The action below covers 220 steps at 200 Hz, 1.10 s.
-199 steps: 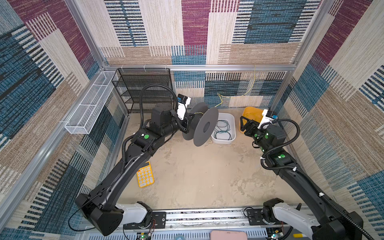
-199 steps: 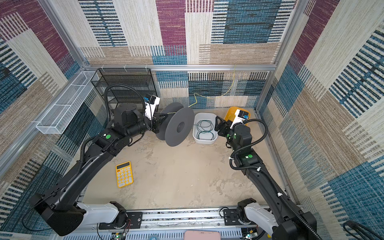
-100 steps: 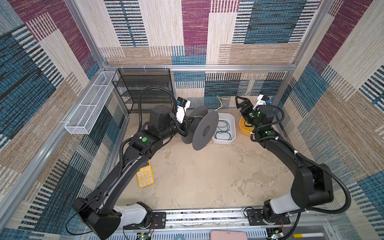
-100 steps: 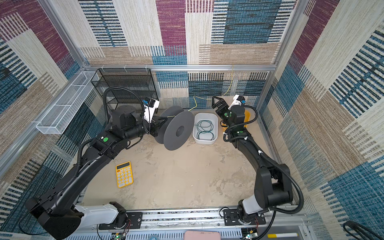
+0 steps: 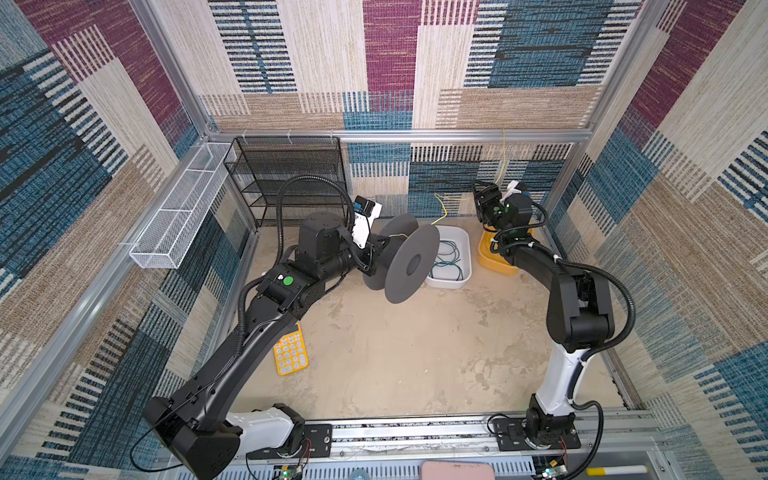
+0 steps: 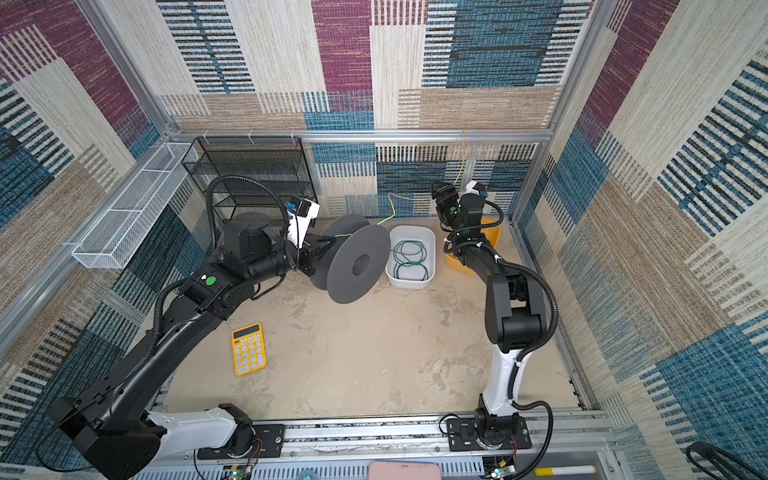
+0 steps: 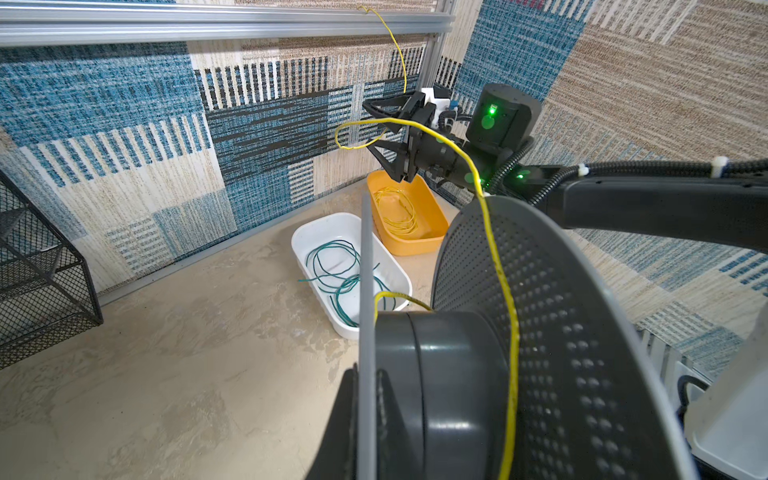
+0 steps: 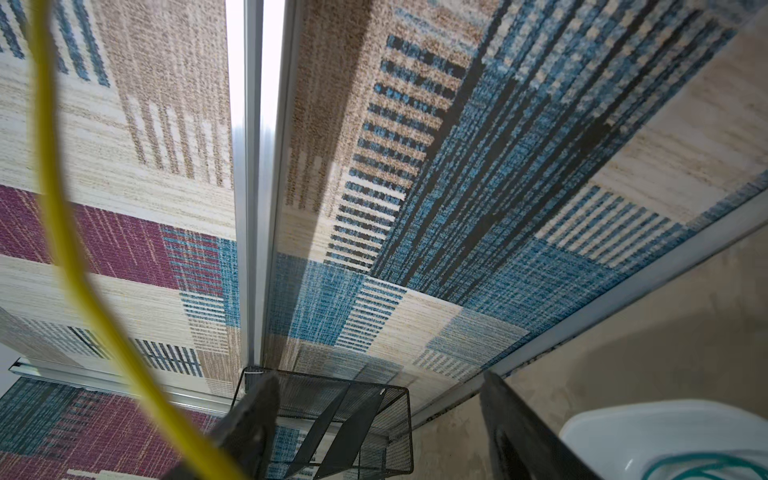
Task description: Wrap the cables
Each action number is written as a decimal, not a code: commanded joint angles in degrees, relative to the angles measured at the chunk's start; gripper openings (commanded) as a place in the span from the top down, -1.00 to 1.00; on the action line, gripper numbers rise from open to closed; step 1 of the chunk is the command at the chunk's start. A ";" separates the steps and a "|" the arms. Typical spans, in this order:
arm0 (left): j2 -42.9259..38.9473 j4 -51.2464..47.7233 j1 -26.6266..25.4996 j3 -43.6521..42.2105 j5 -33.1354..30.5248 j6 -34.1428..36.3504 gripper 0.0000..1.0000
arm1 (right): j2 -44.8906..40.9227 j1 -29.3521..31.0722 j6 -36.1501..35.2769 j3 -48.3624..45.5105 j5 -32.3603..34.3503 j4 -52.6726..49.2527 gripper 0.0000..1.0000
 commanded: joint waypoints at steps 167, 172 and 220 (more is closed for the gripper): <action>-11.97 -10.25 2.20 -1.26 -1.01 1.80 1.00 | -3.14 -5.99 -22.80 2.73 9.44 -11.26 1.00; -12.38 -10.57 2.23 -1.14 -0.66 1.50 1.00 | -2.65 -5.95 -23.55 2.85 9.90 -11.61 1.00; -12.70 -10.74 2.30 3.29 -0.64 -2.05 1.00 | -3.70 -4.60 -25.95 -4.08 13.24 -9.02 1.00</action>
